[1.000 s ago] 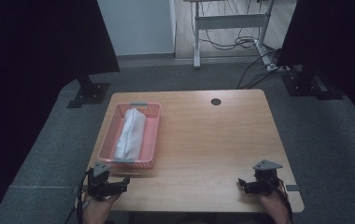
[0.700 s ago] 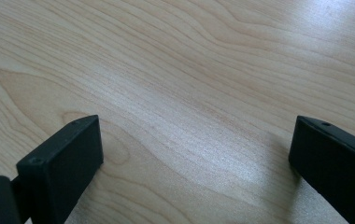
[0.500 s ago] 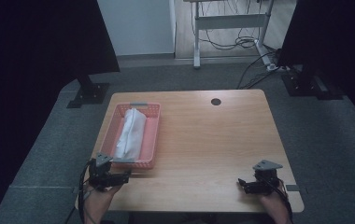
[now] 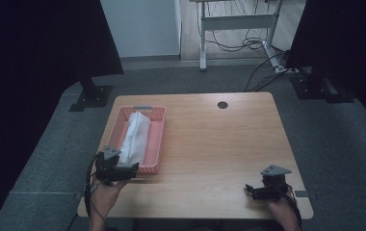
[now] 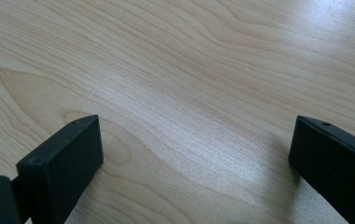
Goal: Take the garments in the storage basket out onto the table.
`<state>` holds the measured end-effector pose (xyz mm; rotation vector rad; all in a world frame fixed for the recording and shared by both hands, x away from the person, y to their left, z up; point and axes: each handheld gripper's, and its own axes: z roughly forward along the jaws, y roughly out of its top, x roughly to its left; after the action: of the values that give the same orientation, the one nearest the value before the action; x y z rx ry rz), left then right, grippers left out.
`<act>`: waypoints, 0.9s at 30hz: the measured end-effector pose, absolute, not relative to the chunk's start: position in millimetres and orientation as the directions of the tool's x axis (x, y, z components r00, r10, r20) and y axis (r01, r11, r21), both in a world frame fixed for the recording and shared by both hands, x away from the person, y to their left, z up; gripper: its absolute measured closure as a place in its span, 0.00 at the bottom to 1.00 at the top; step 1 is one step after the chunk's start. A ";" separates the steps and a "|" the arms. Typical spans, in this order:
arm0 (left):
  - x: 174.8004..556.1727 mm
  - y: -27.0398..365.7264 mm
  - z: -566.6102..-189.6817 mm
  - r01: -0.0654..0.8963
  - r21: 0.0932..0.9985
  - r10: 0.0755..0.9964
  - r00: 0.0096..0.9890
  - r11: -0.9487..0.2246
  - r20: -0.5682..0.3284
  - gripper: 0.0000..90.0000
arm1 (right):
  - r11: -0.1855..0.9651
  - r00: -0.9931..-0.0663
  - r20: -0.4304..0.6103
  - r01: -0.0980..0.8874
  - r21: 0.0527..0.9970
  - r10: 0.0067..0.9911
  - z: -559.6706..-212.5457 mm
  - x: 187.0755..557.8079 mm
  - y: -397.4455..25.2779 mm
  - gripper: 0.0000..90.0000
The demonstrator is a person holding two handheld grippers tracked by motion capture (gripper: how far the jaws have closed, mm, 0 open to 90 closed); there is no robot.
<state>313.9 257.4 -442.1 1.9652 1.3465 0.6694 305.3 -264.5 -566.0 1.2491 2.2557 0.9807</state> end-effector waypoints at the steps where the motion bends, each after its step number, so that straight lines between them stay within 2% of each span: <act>1: 315.2 257.1 -442.1 0.603 0.755 0.939 0.341 -0.259 0.049 0.07 | 0.361 -0.532 0.005 0.581 0.730 0.847 -566.0 305.3 -264.5 0.03; 27: 359.8 248.4 -440.0 0.610 0.746 0.939 0.338 -0.268 0.060 0.06 | 0.362 -0.534 0.005 0.580 0.730 0.845 -566.1 305.2 -264.5 0.03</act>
<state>359.8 248.4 -440.0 1.9805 1.3519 0.6778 305.2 -264.5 -566.1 1.2468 2.2578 0.9819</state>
